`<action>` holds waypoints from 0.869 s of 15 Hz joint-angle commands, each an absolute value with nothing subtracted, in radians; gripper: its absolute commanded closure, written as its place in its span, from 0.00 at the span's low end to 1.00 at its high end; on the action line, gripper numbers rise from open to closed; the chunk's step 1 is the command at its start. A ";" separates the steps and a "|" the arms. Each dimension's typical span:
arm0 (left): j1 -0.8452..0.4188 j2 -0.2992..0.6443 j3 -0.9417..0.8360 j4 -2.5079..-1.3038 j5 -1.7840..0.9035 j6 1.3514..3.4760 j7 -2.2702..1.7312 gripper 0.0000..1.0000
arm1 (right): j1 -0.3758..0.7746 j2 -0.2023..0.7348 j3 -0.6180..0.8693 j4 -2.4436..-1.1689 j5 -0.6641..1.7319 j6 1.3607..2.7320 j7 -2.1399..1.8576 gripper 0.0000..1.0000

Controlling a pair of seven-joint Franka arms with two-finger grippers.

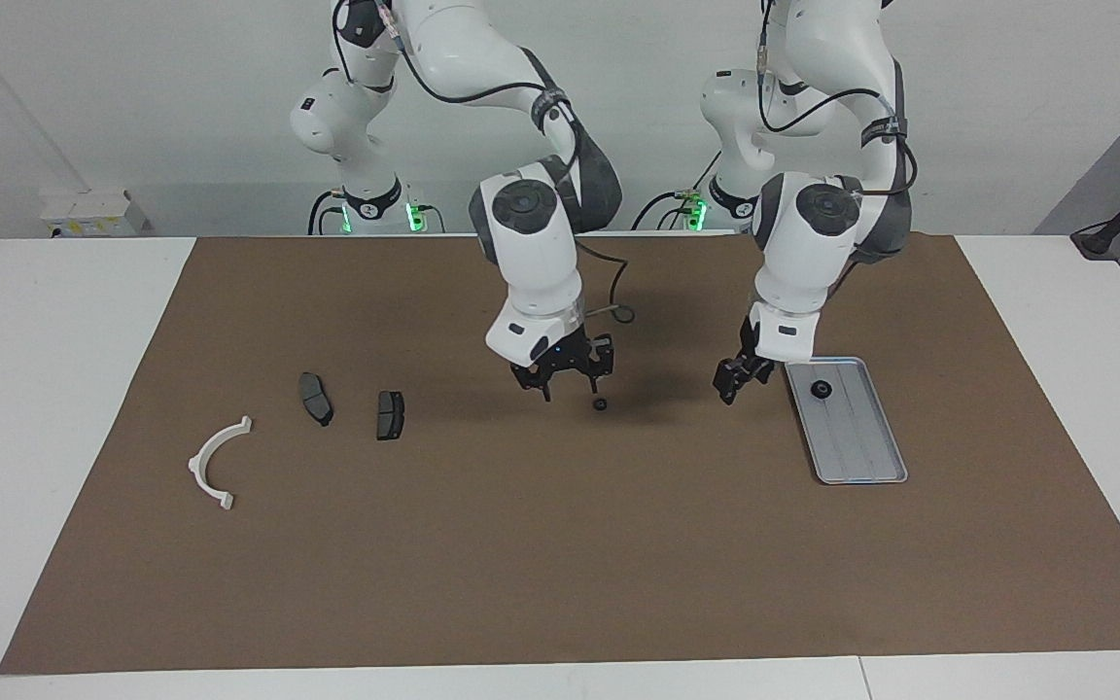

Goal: Pick bearing gear from pile to tray

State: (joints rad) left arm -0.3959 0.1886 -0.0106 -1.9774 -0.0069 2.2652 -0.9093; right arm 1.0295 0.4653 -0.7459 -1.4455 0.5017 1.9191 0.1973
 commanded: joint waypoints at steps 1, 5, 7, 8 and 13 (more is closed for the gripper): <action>-0.477 0.294 0.008 -1.866 -0.002 2.258 -0.995 0.23 | 0.924 0.419 -0.724 -1.334 0.460 1.786 0.195 0.32; -0.587 0.403 0.009 -1.772 -0.002 2.223 -1.071 0.27 | 0.781 0.376 -0.706 -1.201 0.394 1.602 0.158 0.31; -0.607 0.443 0.009 -1.702 -0.005 2.203 -1.072 0.29 | 0.694 0.330 -0.654 -1.192 0.356 1.542 0.117 0.28; -0.609 0.449 0.009 -1.694 -0.003 2.189 -1.072 0.30 | 0.630 0.307 -0.603 -1.190 0.321 1.520 0.082 0.27; -0.626 0.451 0.008 -1.736 0.005 2.207 -1.074 0.34 | 0.121 0.186 -0.095 -1.201 0.111 1.477 -0.040 0.24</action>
